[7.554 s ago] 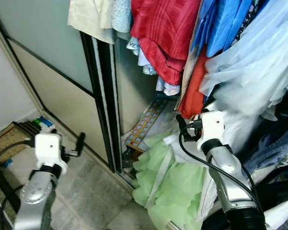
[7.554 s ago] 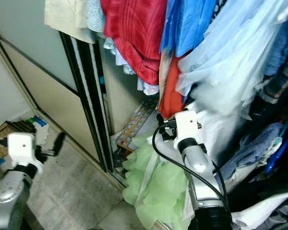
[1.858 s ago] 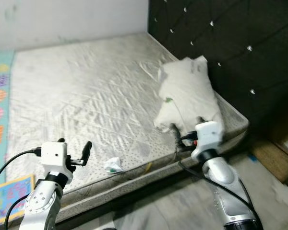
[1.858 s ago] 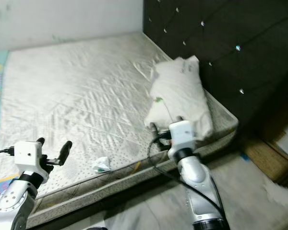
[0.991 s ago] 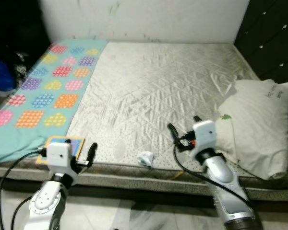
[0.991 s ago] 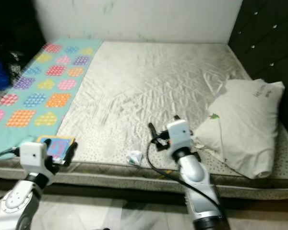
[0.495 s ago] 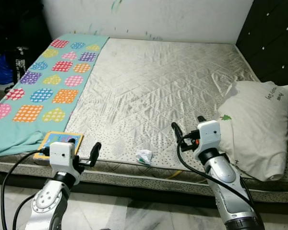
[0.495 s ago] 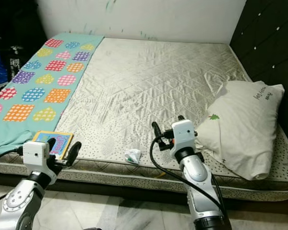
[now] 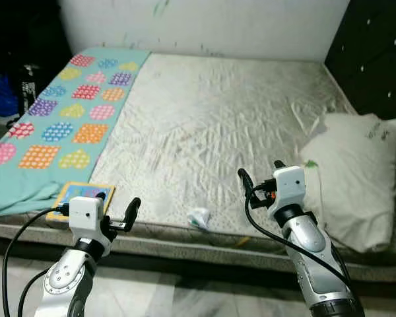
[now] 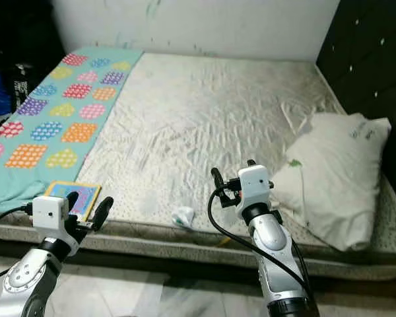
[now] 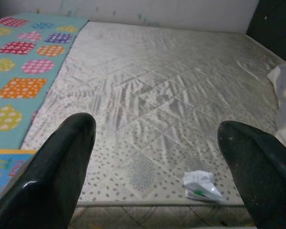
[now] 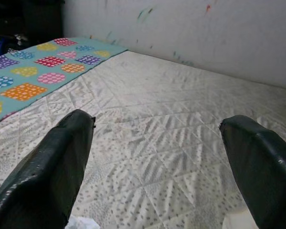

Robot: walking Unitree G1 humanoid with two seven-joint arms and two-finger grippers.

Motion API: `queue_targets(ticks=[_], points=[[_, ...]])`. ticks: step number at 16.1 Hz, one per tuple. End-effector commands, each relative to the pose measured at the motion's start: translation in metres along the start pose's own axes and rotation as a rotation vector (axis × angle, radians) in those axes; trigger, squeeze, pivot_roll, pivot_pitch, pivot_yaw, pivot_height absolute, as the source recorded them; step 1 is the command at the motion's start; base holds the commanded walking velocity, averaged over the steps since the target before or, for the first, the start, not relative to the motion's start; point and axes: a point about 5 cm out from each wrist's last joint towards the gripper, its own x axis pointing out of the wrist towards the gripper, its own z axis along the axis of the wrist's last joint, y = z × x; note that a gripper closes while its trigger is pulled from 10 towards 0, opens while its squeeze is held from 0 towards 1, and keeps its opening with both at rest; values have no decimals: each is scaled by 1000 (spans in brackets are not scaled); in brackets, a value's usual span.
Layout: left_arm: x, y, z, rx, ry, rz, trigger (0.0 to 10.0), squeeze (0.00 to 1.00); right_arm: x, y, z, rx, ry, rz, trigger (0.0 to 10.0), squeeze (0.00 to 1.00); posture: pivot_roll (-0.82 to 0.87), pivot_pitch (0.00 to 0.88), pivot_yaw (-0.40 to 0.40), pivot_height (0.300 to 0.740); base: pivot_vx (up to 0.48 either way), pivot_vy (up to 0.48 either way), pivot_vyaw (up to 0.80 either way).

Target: Clean up the room

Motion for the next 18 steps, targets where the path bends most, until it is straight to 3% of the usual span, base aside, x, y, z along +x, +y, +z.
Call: queue_targets(ticks=[1,8,14,18], points=[[-1,0,4,8,-8,-6,10000,0,2,0,2,-1,-6,3,10000,0,80,87,-40,740,274,0,0],[0,0,4,13,-3,-10,10000,0,3,0,2,-4,-8,-4,10000,0,78,87,-38,740,293,0,0],[1,4,3,26,2,47,10000,0,4,0,2,-16,-9,0,10000,0,83,80,-40,740,0,0,0],[2,3,2,31,5,36,10000,0,4,3,1,-27,-7,14,10000,0,86,71,-39,740,0,0,730]])
